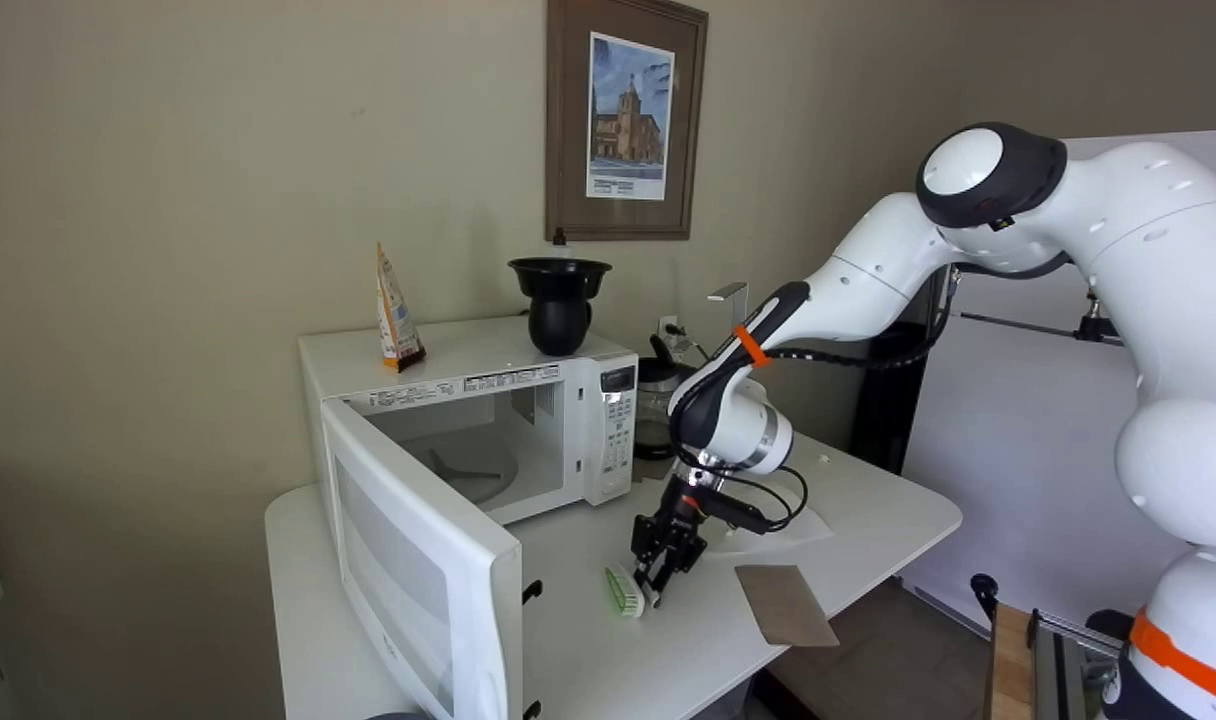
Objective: Make the white brush stand on its bristles
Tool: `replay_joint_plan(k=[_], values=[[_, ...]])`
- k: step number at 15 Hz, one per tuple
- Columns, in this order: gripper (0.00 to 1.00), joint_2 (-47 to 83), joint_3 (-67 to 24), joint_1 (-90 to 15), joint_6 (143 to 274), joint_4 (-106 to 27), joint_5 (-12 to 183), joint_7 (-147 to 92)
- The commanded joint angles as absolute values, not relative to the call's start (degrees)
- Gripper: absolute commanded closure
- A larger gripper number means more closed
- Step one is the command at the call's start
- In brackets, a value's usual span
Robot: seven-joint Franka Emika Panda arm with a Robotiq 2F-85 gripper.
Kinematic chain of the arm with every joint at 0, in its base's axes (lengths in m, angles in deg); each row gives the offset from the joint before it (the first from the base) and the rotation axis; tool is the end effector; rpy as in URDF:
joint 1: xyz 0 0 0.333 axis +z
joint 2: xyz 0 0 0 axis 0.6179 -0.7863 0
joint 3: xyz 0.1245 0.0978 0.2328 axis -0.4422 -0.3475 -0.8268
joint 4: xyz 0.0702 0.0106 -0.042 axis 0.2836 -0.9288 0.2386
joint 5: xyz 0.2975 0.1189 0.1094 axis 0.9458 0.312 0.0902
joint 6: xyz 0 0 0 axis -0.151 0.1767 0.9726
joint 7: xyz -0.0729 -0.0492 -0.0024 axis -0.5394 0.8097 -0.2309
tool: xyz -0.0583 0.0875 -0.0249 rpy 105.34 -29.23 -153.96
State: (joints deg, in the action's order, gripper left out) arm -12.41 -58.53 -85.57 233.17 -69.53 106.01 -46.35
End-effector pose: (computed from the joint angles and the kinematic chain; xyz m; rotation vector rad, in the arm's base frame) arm 0.4900 -0.1119 0.0966 -2.5618 0.5487 -0.0403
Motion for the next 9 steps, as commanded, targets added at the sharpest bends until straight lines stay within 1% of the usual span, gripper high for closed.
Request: replay_joint_plan(k=[1,4,5,6,7,8,9], values=[[0.71,-12.2,-56.0,-82.0,231.4,-68.1,107.4,-47.5],[0.93,-12.2,-54.8,-80.3,231.5,-67.7,107.6,-47.6],[0.99,-12.0,-54.4,-79.8,231.6,-67.7,107.6,-47.7],[0.95,-11.4,-54.2,-79.4,231.3,-67.8,107.8,-47.7],[0.98,-10.4,-54.0,-79.0,231.2,-68.2,108.1,-47.7],[0.95,-9.9,-53.8,-78.6,231.9,-68.8,108.4,-47.7],[0.95,-8.7,-53.4,-78.0,232.8,-69.6,108.5,-47.4]])
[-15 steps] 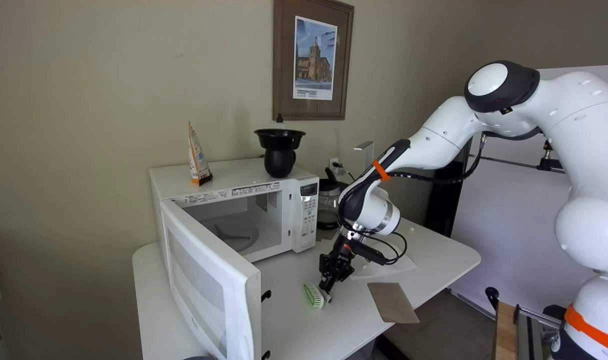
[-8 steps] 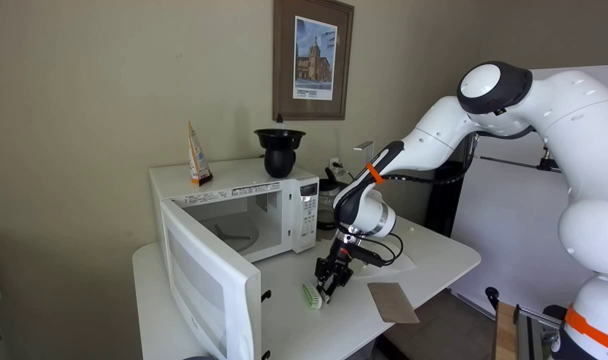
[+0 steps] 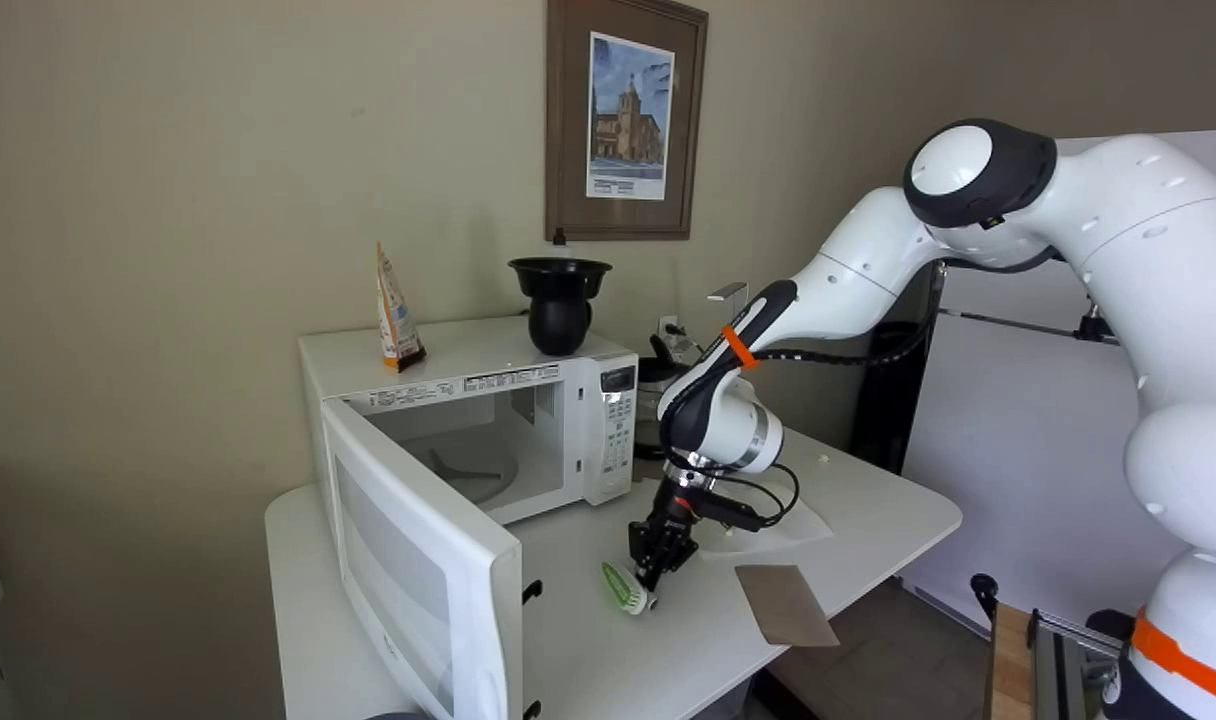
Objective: Make the white brush stand on its bristles
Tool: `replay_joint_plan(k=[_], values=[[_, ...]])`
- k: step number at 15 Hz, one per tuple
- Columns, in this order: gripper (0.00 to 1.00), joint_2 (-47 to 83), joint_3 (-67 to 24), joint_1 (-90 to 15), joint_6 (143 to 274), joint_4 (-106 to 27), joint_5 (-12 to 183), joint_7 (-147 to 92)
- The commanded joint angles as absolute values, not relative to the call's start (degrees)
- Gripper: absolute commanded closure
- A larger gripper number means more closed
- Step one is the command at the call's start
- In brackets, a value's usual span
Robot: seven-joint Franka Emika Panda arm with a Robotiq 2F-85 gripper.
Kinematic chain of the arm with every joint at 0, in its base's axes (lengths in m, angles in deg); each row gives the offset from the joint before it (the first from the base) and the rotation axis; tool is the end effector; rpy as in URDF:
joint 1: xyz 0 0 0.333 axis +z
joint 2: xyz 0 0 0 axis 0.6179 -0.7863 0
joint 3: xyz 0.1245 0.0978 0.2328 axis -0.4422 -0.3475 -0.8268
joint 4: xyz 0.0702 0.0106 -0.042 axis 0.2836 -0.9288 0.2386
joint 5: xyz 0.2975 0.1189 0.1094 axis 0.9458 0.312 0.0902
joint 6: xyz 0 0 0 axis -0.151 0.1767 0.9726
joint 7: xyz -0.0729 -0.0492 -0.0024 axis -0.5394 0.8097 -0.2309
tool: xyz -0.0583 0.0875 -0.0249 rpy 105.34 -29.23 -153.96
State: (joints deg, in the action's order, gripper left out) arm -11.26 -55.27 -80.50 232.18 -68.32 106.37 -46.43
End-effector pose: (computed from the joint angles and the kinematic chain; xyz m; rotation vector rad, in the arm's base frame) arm 0.4975 -0.1013 0.0978 -2.6114 0.4990 -0.0238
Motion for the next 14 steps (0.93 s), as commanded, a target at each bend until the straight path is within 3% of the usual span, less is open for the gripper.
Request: replay_joint_plan(k=[1,6,14], values=[[0.95,-6.2,-52.2,-76.2,234.8,-71.4,108.3,-46.3],[0.95,7.0,-39.4,-60.5,239.0,-79.1,104.5,-37.4],[0.95,11.6,-4.7,-27.0,232.1,-77.9,73.3,-5.3]])
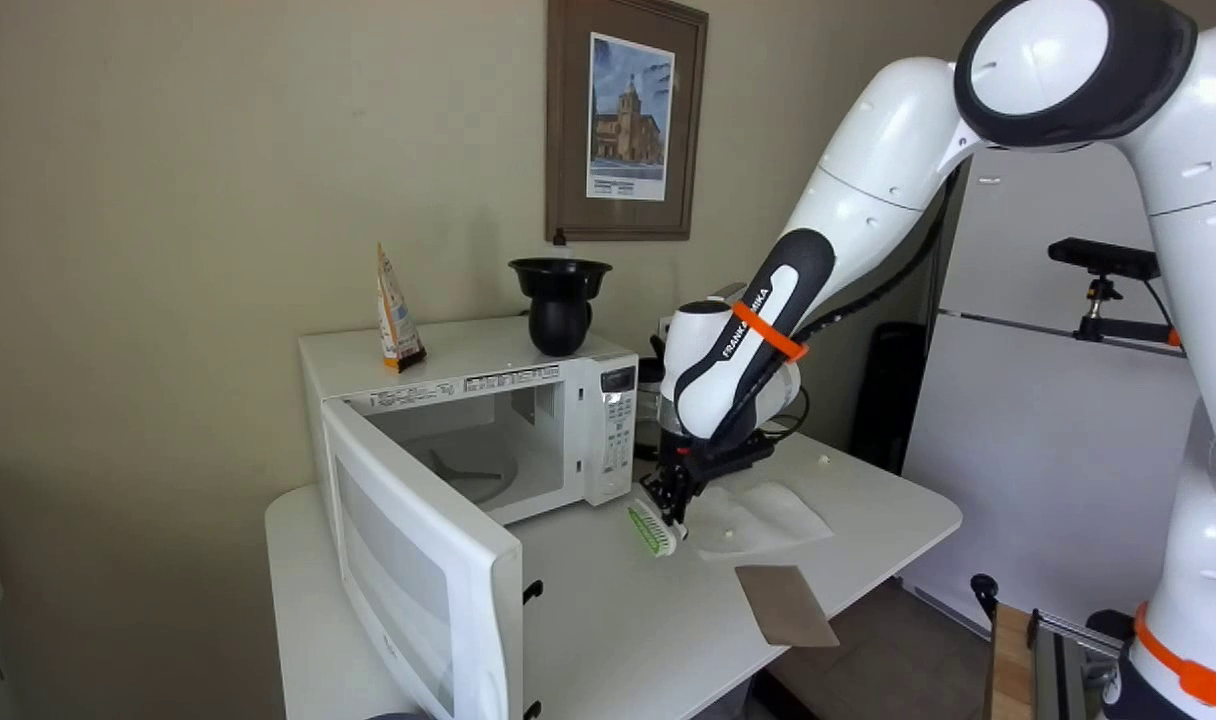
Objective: Make the white brush stand on its bristles
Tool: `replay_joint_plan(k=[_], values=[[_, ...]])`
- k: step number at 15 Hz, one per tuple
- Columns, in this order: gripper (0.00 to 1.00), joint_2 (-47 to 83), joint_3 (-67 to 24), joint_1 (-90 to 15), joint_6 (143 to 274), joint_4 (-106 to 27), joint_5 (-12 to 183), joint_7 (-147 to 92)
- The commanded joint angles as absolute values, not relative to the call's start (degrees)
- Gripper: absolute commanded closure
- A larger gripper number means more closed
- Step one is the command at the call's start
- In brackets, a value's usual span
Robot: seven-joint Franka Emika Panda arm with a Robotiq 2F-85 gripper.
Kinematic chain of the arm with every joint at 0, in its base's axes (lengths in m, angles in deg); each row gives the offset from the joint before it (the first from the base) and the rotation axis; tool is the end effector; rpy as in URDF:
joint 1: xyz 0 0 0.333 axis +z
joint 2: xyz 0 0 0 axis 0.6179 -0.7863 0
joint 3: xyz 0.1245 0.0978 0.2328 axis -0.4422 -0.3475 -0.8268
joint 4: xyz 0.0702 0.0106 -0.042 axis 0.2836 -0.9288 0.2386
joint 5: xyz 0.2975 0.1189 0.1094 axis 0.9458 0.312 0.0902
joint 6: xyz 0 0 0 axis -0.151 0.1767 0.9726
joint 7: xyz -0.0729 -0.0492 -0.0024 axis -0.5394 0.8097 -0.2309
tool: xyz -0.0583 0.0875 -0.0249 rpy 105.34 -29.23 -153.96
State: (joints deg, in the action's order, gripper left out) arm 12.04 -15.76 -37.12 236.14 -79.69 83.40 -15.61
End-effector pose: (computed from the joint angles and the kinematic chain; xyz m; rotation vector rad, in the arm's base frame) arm 0.4933 -0.0694 0.2065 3.0098 -0.4950 0.2102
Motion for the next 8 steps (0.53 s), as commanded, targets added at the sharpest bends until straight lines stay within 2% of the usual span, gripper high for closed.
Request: replay_joint_plan(k=[1,4,8], values=[[0.95,10.5,-1.8,-24.4,230.3,-76.5,69.1,-1.5],[0.95,7.1,2.9,-19.2,223.8,-72.2,59.3,8.2],[0.95,1.3,0.6,-18.2,212.6,-66.4,51.1,18.2]])
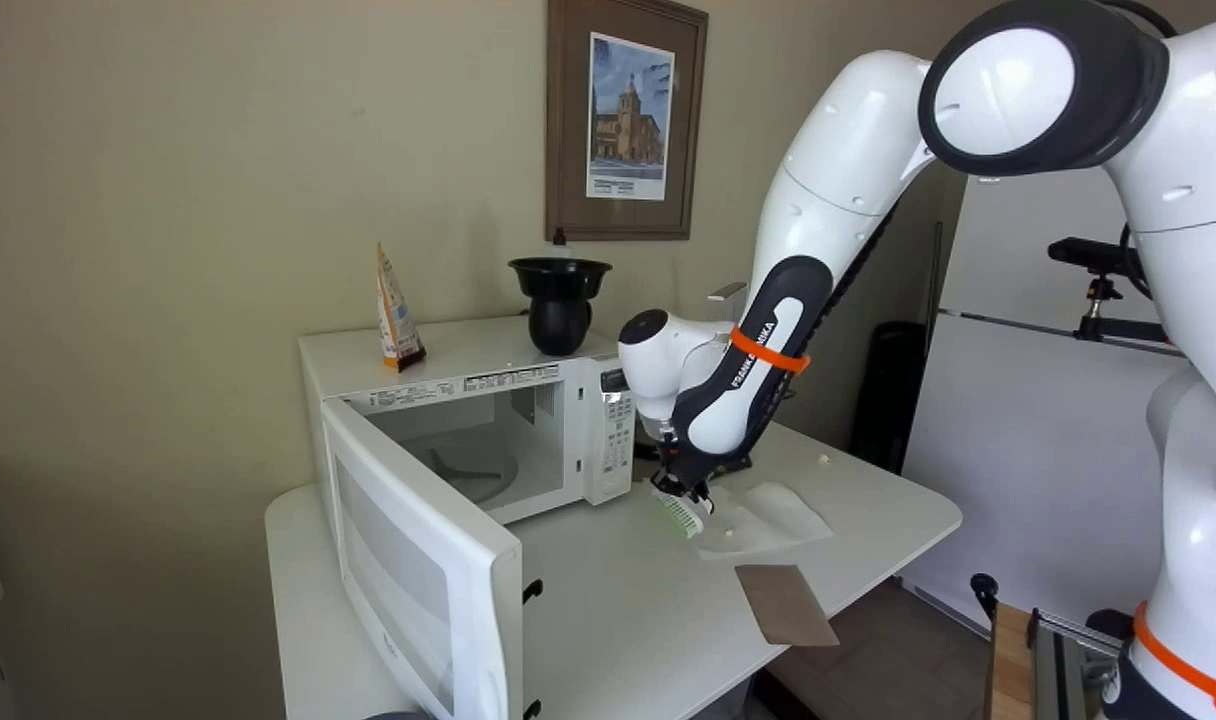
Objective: Make the white brush stand on its bristles
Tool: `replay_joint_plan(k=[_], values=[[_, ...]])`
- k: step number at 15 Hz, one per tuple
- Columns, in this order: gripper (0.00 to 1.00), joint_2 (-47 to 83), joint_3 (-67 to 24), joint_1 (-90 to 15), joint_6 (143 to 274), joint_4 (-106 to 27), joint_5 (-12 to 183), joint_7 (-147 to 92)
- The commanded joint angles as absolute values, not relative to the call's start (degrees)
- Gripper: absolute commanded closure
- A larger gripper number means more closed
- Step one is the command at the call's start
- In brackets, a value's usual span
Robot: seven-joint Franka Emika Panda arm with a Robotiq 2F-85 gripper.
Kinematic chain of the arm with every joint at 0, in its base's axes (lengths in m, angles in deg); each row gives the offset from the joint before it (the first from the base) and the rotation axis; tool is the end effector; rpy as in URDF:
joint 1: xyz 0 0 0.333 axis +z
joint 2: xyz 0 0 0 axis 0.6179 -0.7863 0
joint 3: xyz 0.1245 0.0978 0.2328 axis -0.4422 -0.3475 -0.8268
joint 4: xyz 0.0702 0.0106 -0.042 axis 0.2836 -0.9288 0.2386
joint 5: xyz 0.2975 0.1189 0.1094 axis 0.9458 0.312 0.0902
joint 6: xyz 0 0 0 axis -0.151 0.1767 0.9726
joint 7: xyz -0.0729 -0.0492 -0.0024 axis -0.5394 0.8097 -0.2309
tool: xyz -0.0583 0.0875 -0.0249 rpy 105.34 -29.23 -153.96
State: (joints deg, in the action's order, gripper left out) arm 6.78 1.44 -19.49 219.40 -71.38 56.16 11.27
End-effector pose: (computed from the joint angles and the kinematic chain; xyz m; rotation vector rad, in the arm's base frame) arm 0.5068 -0.0684 0.2003 2.5858 -0.4705 0.0750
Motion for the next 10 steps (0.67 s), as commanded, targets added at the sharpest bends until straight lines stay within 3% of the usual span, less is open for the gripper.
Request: replay_joint_plan(k=[1,10], values=[[0.95,-0.1,-0.5,-18.4,209.3,-64.9,49.6,20.0],[0.95,-11.6,-11.1,-20.6,174.0,-49.0,41.5,21.2]])
